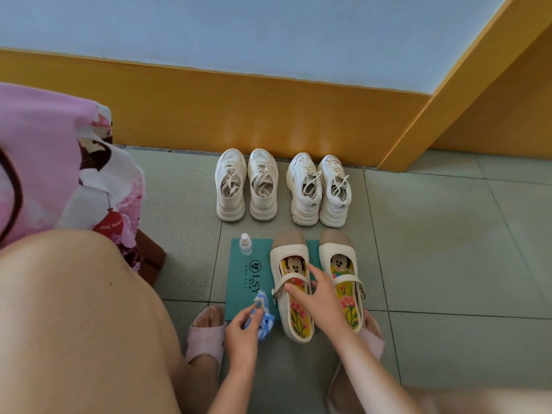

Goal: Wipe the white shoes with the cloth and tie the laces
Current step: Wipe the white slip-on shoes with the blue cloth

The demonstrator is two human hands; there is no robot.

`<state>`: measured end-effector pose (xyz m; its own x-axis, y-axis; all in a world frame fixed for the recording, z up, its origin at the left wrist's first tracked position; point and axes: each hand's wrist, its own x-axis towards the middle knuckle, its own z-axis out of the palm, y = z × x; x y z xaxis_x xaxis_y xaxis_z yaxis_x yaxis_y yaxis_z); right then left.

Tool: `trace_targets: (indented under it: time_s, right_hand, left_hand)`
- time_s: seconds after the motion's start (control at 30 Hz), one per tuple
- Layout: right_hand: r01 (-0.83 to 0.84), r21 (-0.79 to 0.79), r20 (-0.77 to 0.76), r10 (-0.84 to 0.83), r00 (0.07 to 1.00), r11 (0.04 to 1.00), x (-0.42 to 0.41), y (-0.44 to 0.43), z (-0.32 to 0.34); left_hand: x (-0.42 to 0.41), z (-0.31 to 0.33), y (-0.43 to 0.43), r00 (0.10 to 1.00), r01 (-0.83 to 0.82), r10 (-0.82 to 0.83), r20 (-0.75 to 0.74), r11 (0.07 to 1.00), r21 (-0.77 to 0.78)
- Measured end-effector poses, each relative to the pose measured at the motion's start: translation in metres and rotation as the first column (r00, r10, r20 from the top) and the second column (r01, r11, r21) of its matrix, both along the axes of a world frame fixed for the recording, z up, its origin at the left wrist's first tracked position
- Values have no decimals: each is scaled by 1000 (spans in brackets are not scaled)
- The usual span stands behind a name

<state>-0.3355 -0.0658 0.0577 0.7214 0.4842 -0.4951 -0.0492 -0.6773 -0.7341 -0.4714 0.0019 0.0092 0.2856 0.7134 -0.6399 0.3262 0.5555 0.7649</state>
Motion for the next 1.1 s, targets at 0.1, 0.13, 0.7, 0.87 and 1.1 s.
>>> trace_targets:
  time_s: [0.1, 0.13, 0.7, 0.87, 1.1]
  right_hand:
    - [37, 5, 15, -37, 999, 999, -9, -8, 1]
    - [46, 2, 19, -46, 999, 999, -13, -11, 1]
    - [96, -54, -8, -97, 995, 994, -21, -24, -5]
    - [110, -108, 5, -110, 994, 988, -27, -28, -2]
    - [35, -327, 147, 14, 989, 944, -31, -29, 17]
  left_hand:
    - [2, 1, 3, 1000, 7, -7, -8, 999, 34]
    - [4, 2, 5, 1000, 6, -5, -13, 999, 47]
    - [31, 0, 57, 979, 89, -42, -201, 969, 232]
    - [33, -1, 61, 933, 230, -125, -337, 928, 293]
    - [30, 34, 33, 942, 291, -174, -286, 849, 442]
